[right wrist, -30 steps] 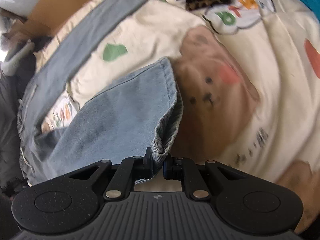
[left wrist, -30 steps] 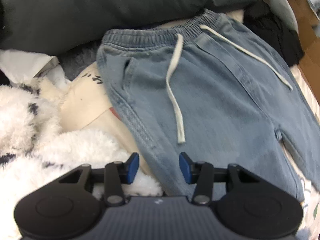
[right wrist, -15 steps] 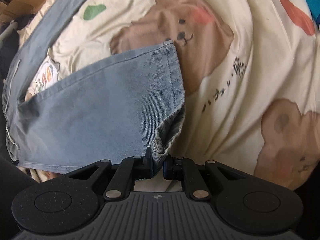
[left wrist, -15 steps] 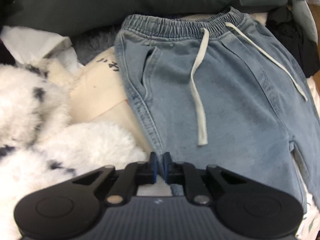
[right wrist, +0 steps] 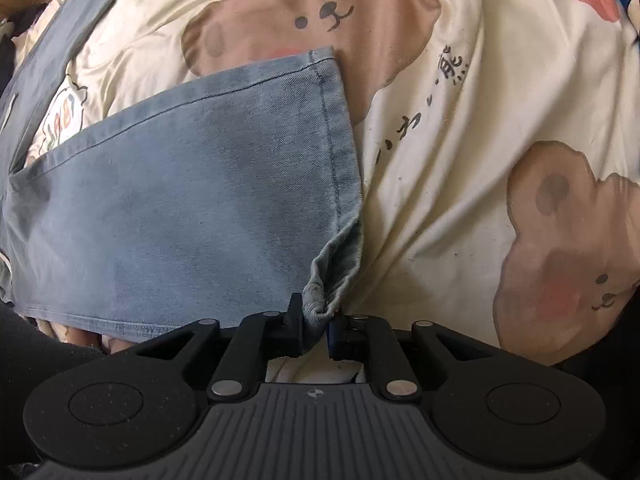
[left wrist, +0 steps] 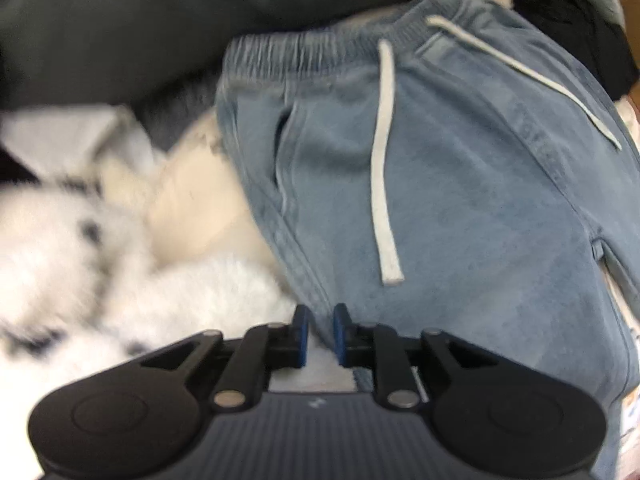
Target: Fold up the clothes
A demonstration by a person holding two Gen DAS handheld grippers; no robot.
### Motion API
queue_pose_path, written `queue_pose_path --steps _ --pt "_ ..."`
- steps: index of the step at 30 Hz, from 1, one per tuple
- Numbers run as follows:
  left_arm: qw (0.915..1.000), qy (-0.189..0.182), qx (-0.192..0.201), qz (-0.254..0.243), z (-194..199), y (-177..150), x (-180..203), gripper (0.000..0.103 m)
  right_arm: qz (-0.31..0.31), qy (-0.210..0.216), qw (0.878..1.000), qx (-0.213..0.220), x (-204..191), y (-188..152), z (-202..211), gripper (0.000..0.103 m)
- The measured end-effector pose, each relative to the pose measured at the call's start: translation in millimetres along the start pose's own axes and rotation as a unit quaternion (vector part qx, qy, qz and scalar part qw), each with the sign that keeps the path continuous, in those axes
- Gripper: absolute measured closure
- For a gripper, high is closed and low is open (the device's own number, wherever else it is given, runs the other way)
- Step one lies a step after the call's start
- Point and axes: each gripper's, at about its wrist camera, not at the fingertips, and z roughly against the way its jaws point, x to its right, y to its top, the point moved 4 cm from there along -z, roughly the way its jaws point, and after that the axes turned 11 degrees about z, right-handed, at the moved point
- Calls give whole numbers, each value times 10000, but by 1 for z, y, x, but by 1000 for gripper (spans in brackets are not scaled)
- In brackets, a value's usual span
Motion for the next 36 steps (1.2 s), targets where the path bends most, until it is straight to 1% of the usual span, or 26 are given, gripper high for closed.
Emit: queue_pose_path --steps 1,2,4,6,7,8,10,13,15,20,24,28,31,34,36 --pt "10000 24 79 -48 6 4 0 81 16 -8 10000 55 2 3 1 85" --pt "9998 39 156 -88 13 8 0 78 32 -17 9999 110 4 6 3 77" --pt "9995 -17 285 -97 22 17 0 77 64 -33 9997 219 8 12 5 76" --pt "9993 -104 358 -101 27 25 4 75 96 -50 9994 329 13 19 8 74" --pt "9991 -146 393 -106 29 29 7 74 112 -59 9992 384 15 22 9 67" --pt "9989 -179 417 -123 30 31 10 74 128 -67 9989 439 17 25 11 64" --pt "9986 -230 432 -173 31 33 19 74 160 -84 9983 548 21 31 13 63" --pt "9983 -330 419 -236 32 34 32 74 208 -109 9972 713 28 40 17 58" --pt "9977 -399 420 -349 34 33 42 74 320 -128 9956 869 30 50 16 58" --pt "9964 -432 392 -611 31 30 66 74 548 -125 9912 1201 31 69 0 58" --pt "9949 -531 394 -758 31 29 88 71 897 -253 9856 1412 21 80 -10 58" --pt "9930 -665 388 -900 29 28 112 70 1112 -355 9826 1447 17 91 -20 58" --pt "9912 -750 386 -1018 29 26 128 70 1301 -438 9808 1388 15 94 -31 58" --pt "9894 -795 401 -1150 29 22 142 69 1413 -617 9784 1376 14 97 -43 58" --pt "9885 -817 402 -1205 29 20 149 69 1570 -791 9736 1457 8 97 -48 57"
